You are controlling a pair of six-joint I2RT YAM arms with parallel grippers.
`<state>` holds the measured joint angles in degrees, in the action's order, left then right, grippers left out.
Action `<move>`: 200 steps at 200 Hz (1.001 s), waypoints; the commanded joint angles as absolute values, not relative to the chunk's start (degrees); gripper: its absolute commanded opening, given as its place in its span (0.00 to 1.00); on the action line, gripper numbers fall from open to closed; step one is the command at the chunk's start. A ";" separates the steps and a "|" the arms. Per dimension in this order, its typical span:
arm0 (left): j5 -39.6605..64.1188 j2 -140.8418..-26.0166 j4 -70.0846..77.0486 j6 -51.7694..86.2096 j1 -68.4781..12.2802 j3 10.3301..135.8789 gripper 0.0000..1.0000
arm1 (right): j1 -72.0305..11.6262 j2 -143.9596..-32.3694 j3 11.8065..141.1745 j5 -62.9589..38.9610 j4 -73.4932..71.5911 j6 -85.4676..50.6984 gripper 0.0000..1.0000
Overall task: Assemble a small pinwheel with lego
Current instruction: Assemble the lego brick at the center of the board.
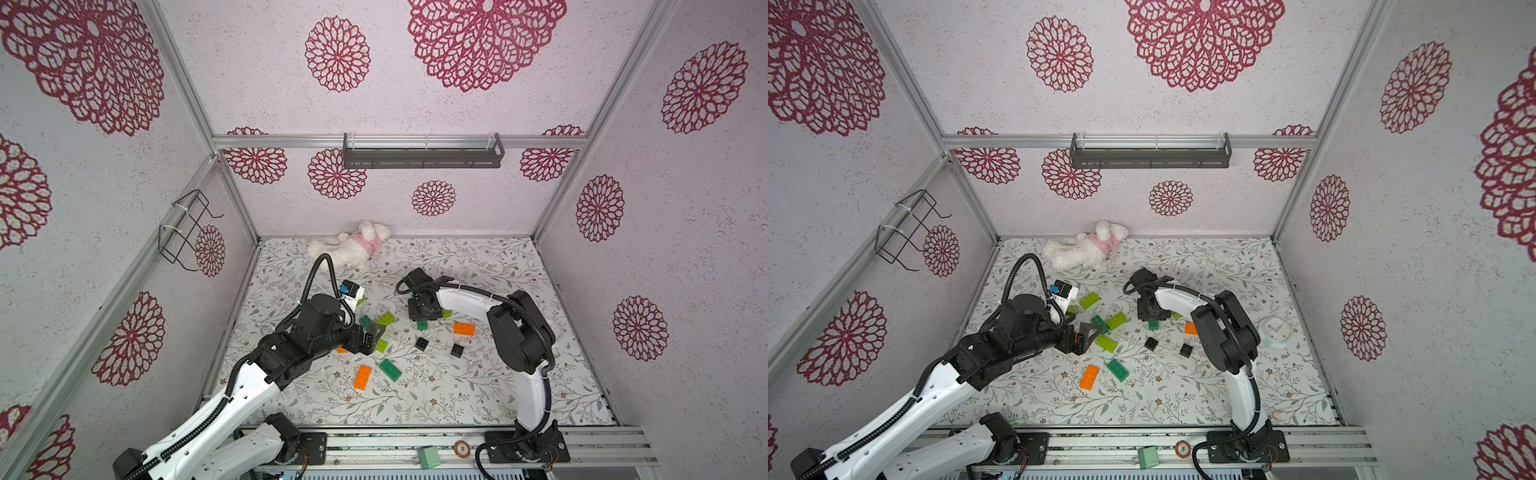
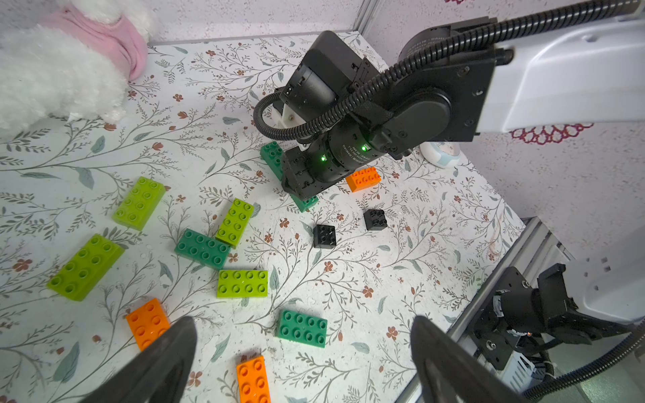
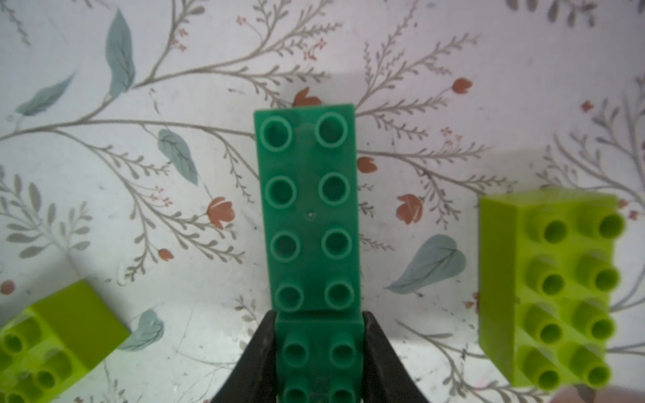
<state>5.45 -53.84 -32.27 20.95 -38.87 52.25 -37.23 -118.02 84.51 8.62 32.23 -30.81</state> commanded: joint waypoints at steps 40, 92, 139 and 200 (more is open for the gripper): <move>4.97 -53.17 -32.87 19.73 -39.33 52.73 0.97 | -37.35 -119.43 87.49 10.83 34.62 -28.99 0.40; 4.83 -53.26 -33.11 19.58 -39.29 52.73 0.97 | -37.35 -119.88 88.37 11.42 35.16 -28.67 0.48; 4.77 -53.04 -33.27 19.52 -39.29 52.74 0.97 | -37.27 -117.25 89.32 9.92 34.76 -27.78 0.66; 4.76 -50.10 -31.79 19.03 -39.37 51.78 0.97 | -31.74 -106.95 86.33 6.49 35.60 -23.04 0.79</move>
<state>4.80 -52.31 -32.47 20.27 -38.87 52.25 -35.94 -114.41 87.81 7.03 34.63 -26.11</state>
